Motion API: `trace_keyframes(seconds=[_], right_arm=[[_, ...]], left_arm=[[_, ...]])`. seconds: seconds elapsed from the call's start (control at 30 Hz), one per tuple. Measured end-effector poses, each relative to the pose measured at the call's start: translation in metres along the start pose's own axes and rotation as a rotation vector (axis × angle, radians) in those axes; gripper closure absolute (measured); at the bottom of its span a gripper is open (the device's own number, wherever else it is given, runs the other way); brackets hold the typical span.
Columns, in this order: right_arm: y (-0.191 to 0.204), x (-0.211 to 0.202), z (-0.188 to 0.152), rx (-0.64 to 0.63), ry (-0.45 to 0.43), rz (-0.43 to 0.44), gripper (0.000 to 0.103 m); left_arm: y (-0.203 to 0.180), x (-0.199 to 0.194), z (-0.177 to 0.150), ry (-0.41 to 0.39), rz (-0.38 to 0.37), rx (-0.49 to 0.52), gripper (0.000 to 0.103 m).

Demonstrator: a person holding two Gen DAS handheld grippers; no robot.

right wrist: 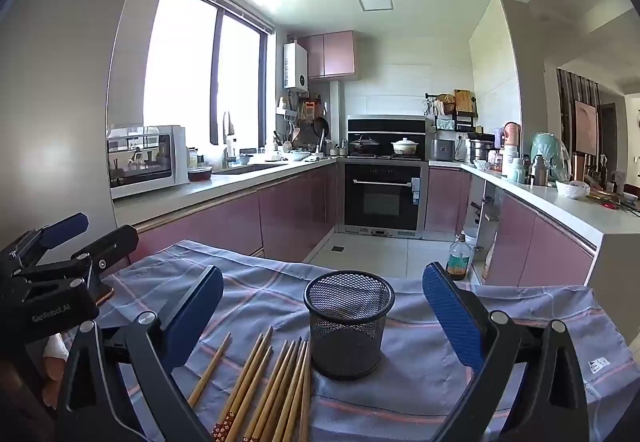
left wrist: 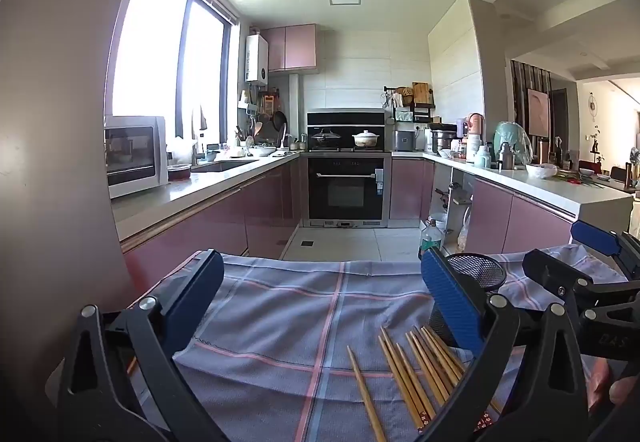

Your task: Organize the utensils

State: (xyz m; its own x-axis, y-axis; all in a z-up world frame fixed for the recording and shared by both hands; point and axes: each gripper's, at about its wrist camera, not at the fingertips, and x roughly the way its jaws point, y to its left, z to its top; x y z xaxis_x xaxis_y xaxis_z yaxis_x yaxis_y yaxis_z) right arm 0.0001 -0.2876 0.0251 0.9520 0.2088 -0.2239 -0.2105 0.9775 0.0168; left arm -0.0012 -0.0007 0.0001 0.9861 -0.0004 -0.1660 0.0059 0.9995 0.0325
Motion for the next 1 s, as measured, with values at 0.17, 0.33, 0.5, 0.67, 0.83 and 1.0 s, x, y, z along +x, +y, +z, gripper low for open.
trace_keyframes(seconds=[0.17, 0.33, 0.5, 0.67, 0.83, 1.0], right_arm=[[-0.0012, -0.0021, -0.0002, 0.007, -0.010, 0.010, 0.006], [0.0006, 0.0009, 0.0018, 0.001, -0.001, 0.003, 0.006], [-0.0002, 0.0001, 0.0015, 0.001, -0.005, 0.000, 0.006], [-0.0004, -0.0003, 0.0000, 0.000, -0.002, -0.001, 0.006], [0.0022, 0.0010, -0.0008, 0.002, -0.003, -0.003, 0.006], [0.0025, 0.0014, -0.0006, 0.005, 0.002, -0.004, 0.006]], left_arm=[[-0.0007, -0.0015, 0.0006, -0.002, 0.001, -0.008, 0.006], [-0.0018, -0.0013, -0.0014, -0.002, -0.001, -0.006, 0.006], [-0.0014, -0.0002, -0.0016, -0.001, -0.003, -0.005, 0.006], [0.0036, -0.0069, 0.0010, -0.003, -0.004, -0.006, 0.006], [0.0031, -0.0070, 0.0027, 0.000, -0.005, -0.004, 0.006], [0.0032, -0.0066, 0.0042, 0.004, -0.007, -0.005, 0.006]])
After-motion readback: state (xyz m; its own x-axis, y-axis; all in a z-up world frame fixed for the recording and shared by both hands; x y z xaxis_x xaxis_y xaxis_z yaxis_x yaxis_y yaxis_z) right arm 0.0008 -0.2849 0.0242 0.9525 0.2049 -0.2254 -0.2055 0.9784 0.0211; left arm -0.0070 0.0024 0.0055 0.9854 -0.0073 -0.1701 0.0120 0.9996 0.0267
